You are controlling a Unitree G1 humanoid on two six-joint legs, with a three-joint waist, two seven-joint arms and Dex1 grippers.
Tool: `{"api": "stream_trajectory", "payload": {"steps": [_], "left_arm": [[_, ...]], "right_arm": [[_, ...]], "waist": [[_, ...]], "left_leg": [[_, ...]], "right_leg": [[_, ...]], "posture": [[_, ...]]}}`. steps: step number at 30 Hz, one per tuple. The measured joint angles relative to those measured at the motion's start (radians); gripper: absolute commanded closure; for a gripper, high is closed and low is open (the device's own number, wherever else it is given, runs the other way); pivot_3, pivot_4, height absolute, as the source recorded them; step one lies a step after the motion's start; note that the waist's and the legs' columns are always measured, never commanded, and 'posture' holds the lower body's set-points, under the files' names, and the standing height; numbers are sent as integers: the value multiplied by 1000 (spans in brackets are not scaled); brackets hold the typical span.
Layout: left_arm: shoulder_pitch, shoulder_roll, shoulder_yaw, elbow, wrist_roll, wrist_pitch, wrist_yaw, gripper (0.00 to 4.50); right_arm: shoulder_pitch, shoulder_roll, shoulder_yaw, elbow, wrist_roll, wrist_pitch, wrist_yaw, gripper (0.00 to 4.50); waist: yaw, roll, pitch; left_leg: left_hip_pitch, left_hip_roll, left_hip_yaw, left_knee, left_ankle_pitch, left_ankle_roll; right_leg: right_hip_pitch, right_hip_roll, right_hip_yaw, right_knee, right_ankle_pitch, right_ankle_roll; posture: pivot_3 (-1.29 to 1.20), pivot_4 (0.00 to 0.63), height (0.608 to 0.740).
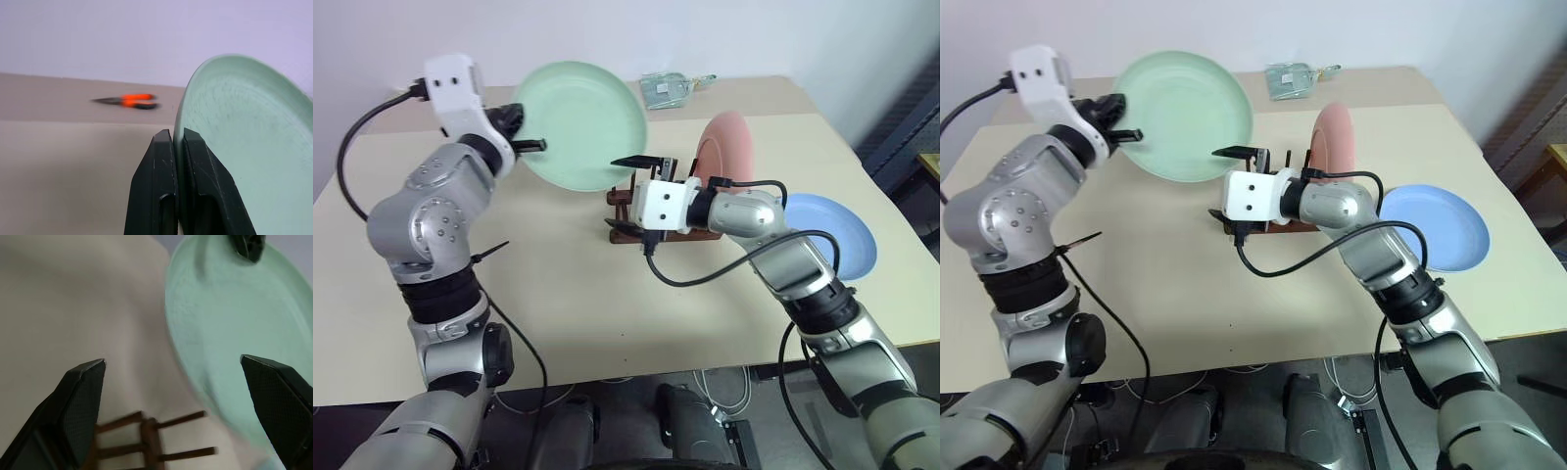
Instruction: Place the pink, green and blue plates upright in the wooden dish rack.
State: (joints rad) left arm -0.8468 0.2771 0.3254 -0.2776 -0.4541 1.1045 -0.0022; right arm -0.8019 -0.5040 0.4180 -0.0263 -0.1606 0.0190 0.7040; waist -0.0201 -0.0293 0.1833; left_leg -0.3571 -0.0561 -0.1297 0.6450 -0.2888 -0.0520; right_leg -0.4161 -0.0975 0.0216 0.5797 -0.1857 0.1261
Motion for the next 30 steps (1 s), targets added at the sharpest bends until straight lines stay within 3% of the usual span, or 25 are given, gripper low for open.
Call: {"api": "stream_trajectory", "payload": {"steps": [3,10,11,13,17,20,23,30], "left_arm": [[-1,-21,-12,-39,-22,49,4,4500],[6,-22,8,-78,-31,90,26,4500],[6,-26,12,-78,-33,89,28,4184],[4,-61,55,-69,-39,56,43,3553],[-44,-57,126,-44,-33,-72,73,1544],[-49,46,139,8,28,-217,69,1544],[42,170,120,47,105,-364,0,1544],[394,224,-81,75,149,-598,-306,1544]], "right_arm": [[-24,9,4,82,-77,-77,-45,883],[-21,17,-7,110,-116,-140,-56,4325],[-18,15,-6,111,-128,-147,-54,4496],[-14,19,-6,100,-133,-163,-56,4500],[14,20,-31,94,-129,-136,-59,4500],[65,25,-116,26,-52,-42,-55,4500],[111,71,-279,-120,149,167,-52,4500],[102,222,-589,-412,686,779,-218,4500]], "waist": [[2,0,0],[3,0,0],[3,0,0],[4,0,0],[7,-1,0],[5,0,0],[2,0,0],[11,1,0]], "left_leg": [[0,0,0,0,0,0],[0,0,-1,0,0,0],[0,0,-1,0,0,0],[0,0,-1,0,0,-1],[0,0,-1,0,3,-5],[0,0,-1,0,3,-5],[1,0,0,-2,2,-3],[-1,0,-3,-1,0,0]], "right_leg": [[0,0,0,0,0,0],[1,0,0,0,0,0],[1,0,0,0,0,0],[1,0,0,0,0,0],[1,0,0,-1,0,0],[0,1,1,0,0,0],[0,1,1,0,0,0],[1,0,0,-1,-1,-5]], "posture": [[0,150,740],[0,150,740],[0,150,740],[0,150,740],[0,150,740],[0,150,740],[0,150,740],[0,150,740]]}}
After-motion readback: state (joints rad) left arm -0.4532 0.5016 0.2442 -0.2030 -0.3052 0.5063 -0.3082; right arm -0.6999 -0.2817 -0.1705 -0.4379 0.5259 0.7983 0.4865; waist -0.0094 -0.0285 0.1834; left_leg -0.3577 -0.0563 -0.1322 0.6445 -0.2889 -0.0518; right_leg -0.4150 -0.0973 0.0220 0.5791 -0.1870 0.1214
